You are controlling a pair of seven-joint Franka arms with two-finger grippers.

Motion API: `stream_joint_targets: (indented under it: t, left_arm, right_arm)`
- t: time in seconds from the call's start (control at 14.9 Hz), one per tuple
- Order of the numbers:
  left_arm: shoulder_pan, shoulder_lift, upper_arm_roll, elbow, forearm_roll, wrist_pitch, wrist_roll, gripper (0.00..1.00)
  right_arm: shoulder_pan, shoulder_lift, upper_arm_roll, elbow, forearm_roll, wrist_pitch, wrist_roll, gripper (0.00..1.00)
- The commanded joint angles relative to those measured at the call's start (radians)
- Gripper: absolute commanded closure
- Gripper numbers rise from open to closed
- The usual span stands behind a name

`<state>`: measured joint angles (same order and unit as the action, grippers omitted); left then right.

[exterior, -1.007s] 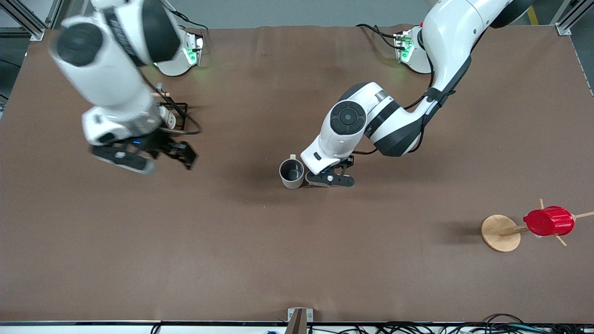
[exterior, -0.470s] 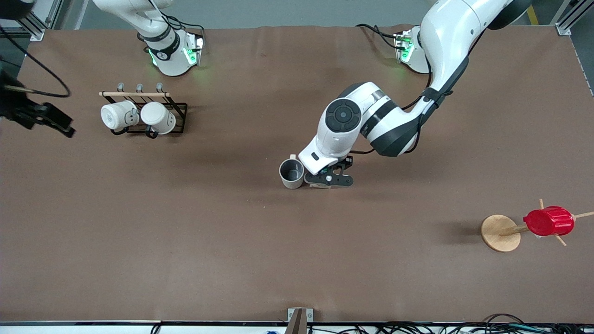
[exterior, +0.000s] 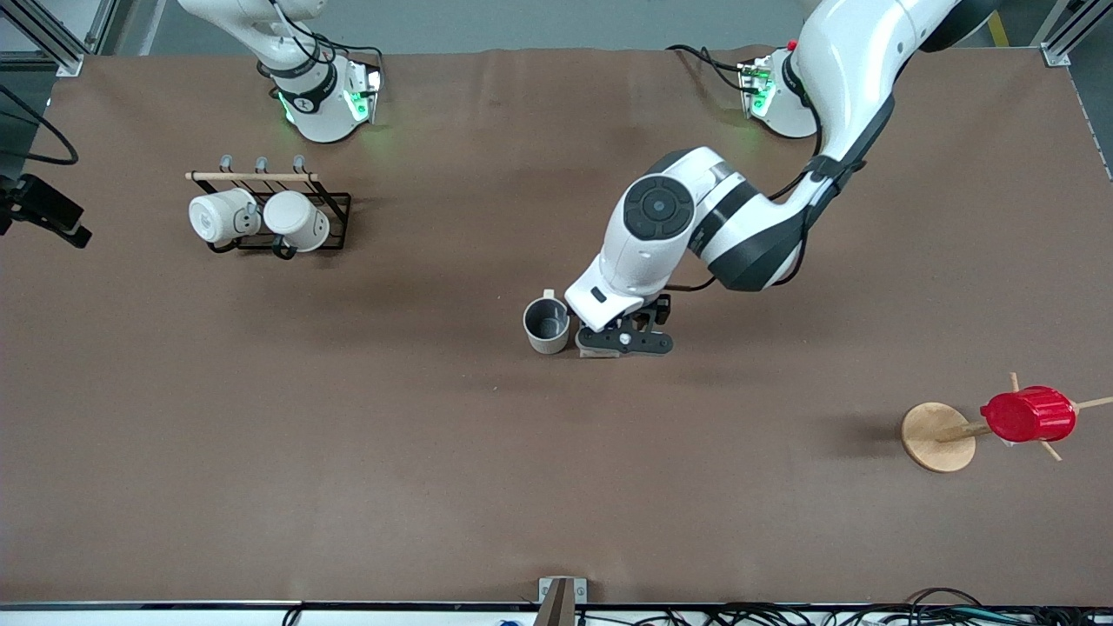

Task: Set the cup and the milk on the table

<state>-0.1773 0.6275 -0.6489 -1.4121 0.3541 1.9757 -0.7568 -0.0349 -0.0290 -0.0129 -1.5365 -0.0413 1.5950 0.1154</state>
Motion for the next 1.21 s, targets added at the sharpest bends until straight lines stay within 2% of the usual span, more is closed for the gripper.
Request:
stream_joint_targets:
  t: [0.0, 0.13, 0.27, 0.47, 0.74, 0.94, 1.14]
  left_arm:
    - [0.025, -0.106, 0.008, -0.018, 0.014, -0.128, -0.004, 0.00]
    - [0.038, -0.164, 0.029, -0.033, -0.042, -0.167, 0.001, 0.00]
    - [0.041, -0.245, 0.115, -0.080, -0.140, -0.167, 0.098, 0.00]
    - [0.022, -0.426, 0.299, -0.218, -0.315, -0.166, 0.291, 0.00]
    - [0.022, -0.601, 0.500, -0.341, -0.437, -0.166, 0.546, 0.00]
    - [0.030, -0.698, 0.592, -0.393, -0.431, -0.167, 0.660, 0.00]
    - [0.028, -0.727, 0.672, -0.381, -0.429, -0.170, 0.729, 0.00]
  right_arm:
    - [-0.002, 0.012, 0.013, 0.026, 0.012, -0.041, -0.005, 0.00]
    - [-0.002, 0.012, 0.014, 0.026, 0.012, -0.043, -0.005, 0.00]
    - [-0.002, 0.012, 0.016, 0.026, 0.012, -0.043, -0.006, 0.00]
    - [0.010, 0.012, 0.018, 0.024, 0.011, -0.049, -0.006, 0.00]
    - [0.010, 0.012, 0.016, 0.024, 0.011, -0.075, -0.005, 0.00]
    - [0.010, 0.012, 0.016, 0.024, 0.012, -0.075, -0.005, 0.00]
    - [0.012, 0.014, 0.016, 0.026, 0.012, -0.072, -0.005, 0.00]
